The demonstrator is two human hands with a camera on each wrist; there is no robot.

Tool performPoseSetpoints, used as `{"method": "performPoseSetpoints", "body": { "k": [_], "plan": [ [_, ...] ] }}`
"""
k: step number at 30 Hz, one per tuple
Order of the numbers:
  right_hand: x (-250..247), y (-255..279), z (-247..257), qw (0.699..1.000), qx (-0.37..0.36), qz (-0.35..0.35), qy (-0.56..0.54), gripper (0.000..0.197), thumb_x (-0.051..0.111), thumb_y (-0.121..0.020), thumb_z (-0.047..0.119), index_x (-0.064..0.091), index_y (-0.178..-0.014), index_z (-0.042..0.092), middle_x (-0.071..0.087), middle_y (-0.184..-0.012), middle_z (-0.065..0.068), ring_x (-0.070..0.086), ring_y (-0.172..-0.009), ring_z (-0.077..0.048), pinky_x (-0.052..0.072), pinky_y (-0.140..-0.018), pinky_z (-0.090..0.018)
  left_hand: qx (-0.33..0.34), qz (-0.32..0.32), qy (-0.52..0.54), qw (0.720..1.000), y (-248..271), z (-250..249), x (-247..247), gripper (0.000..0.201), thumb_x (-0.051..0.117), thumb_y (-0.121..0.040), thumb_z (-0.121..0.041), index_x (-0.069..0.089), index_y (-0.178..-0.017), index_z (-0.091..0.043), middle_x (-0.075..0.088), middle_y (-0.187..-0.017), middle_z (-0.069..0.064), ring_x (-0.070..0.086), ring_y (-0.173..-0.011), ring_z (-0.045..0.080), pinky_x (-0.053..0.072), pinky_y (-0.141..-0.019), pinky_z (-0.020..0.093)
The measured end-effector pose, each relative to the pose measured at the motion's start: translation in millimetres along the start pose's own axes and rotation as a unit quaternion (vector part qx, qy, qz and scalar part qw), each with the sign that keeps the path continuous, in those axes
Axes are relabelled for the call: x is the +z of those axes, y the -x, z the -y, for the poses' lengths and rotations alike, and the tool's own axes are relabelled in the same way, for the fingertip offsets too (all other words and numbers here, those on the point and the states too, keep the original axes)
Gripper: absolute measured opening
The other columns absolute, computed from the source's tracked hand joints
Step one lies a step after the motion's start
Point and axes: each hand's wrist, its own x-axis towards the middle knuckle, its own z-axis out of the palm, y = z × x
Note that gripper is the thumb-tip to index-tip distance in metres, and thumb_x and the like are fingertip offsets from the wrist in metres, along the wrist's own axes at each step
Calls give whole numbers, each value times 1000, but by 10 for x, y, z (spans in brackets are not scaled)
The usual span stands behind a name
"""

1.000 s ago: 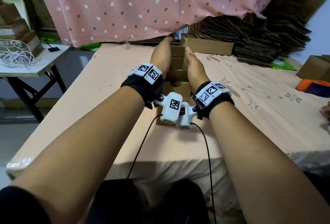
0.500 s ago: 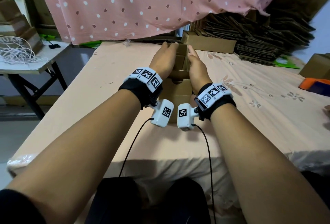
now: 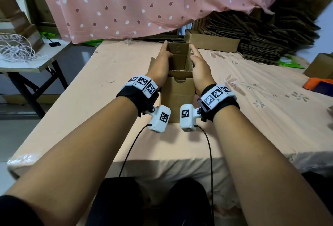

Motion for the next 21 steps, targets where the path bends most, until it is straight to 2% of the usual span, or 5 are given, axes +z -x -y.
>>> {"method": "performPoseSetpoints", "body": {
  "k": [5, 9, 15, 17, 21],
  "plan": [
    [-31, -6, 0, 1000, 2, -8, 3, 52, 28, -102, 16, 36, -153, 21, 36, -157, -1, 35, -143, -14, 28, -120, -38, -26, -13, -8, 1000, -73, 1, 7, 42, 26, -104, -26, 45, -141, -28, 61, -108, 0, 64, -97, 17, 60, -69, 26],
    [-41, -15, -12, 1000, 4, -9, 4, 51, 28, -103, 14, 37, -153, 19, 37, -157, -1, 35, -143, -13, 28, -120, -37, -35, -8, -11, 999, -91, -3, 12, 50, 28, -102, -29, 40, -150, -24, 64, -116, 4, 66, -102, 21, 59, -66, 25],
    [-36, 6, 19, 1000, 16, -18, -5, 54, 32, -98, 17, 39, -151, 20, 39, -155, 0, 39, -141, -15, 32, -118, -41, -27, 8, -52, 998, -55, -43, 11, 56, 29, -92, -26, 43, -146, -20, 64, -122, 13, 65, -109, 30, 59, -73, 27],
    [-39, 13, 33, 999, 23, -21, -6, 52, 32, -100, 15, 39, -151, 20, 40, -155, 1, 40, -140, -15, 33, -118, -41, -25, 5, -64, 998, -59, -59, -12, 58, 28, -91, -19, 40, -148, -18, 64, -121, 10, 64, -103, 21, 57, -70, 20],
    [-28, -18, -4, 998, 48, -34, 0, 50, 35, -100, 14, 43, -150, 18, 45, -152, 1, 44, -138, -16, 35, -116, -40, -22, 9, -91, 996, -89, -64, -25, 43, 27, -94, -14, 57, -124, -15, 68, -111, 17, 64, -92, 24, 55, -75, 29]
  ]
}}
